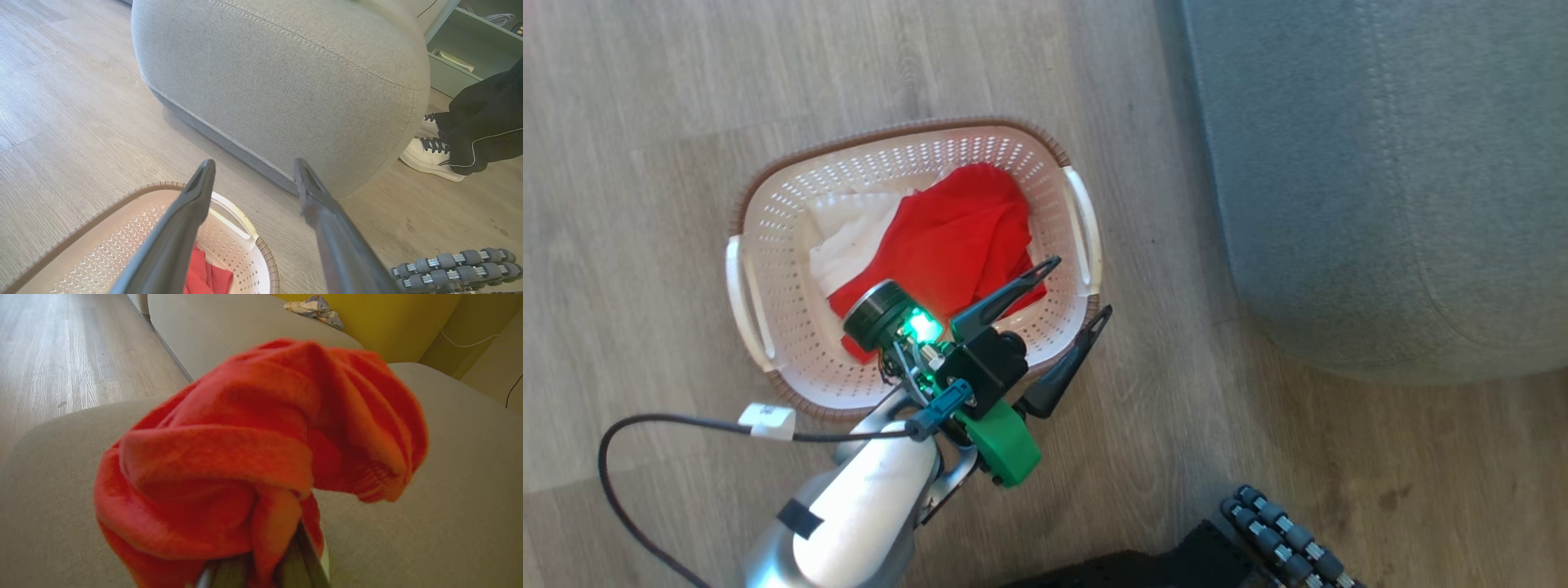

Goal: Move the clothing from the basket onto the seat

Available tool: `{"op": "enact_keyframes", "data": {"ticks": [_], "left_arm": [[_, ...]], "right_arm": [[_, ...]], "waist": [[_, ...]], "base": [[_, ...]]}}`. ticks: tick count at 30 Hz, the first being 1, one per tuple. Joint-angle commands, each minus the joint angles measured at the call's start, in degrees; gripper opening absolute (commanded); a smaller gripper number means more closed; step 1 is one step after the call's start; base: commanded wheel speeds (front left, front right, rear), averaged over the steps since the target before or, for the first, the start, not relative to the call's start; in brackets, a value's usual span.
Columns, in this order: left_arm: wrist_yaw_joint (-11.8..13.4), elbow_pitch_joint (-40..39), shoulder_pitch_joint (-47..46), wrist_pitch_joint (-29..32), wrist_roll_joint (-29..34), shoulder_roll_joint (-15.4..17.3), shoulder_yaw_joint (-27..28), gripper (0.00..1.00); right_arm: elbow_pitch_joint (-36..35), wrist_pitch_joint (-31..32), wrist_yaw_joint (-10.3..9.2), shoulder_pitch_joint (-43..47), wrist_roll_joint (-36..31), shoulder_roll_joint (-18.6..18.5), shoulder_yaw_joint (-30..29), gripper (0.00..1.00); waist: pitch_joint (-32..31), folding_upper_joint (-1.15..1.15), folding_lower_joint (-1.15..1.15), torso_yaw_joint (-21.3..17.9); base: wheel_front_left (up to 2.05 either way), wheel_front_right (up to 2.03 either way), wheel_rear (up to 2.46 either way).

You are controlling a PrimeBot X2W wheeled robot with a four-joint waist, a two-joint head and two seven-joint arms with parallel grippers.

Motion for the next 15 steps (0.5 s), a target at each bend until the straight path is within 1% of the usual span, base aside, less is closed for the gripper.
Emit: {"op": "enact_keyframes", "data": {"ticks": [1,7,8,9,10,15], "left_arm": [[0.0,-1.4,-0.5,-0.3,0.1,-0.6,1.3,1.00],[0.0,-1.5,-0.8,-0.3,-0.1,-1.1,1.4,1.00],[0.0,-1.5,-0.8,-0.3,0.0,-1.0,1.5,1.00],[0.0,-1.6,-0.9,-0.3,0.0,-1.0,1.7,1.00],[0.0,-1.7,-1.0,-0.3,0.0,-1.0,1.9,1.00],[0.0,-1.7,-1.1,-0.3,0.1,-1.2,2.4,1.00]], "right_arm": [[-0.4,0.6,0.14,-0.4,-0.8,-1.8,0.2,0.00],[1.6,0.9,0.14,0.5,-2.0,-1.9,-2.7,0.00],[1.7,0.8,0.14,0.5,-2.2,-2.1,-3.3,0.25],[1.7,0.5,0.14,0.7,-2.6,-2.3,-3.9,0.67],[1.8,0.3,0.14,0.8,-3.0,-2.4,-4.4,1.00],[2.1,-0.2,0.14,1.4,-4.6,-2.5,-6.8,1.00]], "waist": [[0.2,0.00,-0.01,0.6],[0.0,0.00,-0.01,1.7],[-0.1,0.00,-0.01,1.8],[-0.2,0.00,-0.01,1.9],[-0.4,0.00,-0.01,2.0],[-2.0,0.00,-0.01,2.0]], "base": [[0.00,0.00,0.00],[0.00,0.00,0.00],[0.00,0.00,0.00],[0.00,0.00,0.00],[0.00,0.00,0.00],[0.00,0.00,0.00]]}}
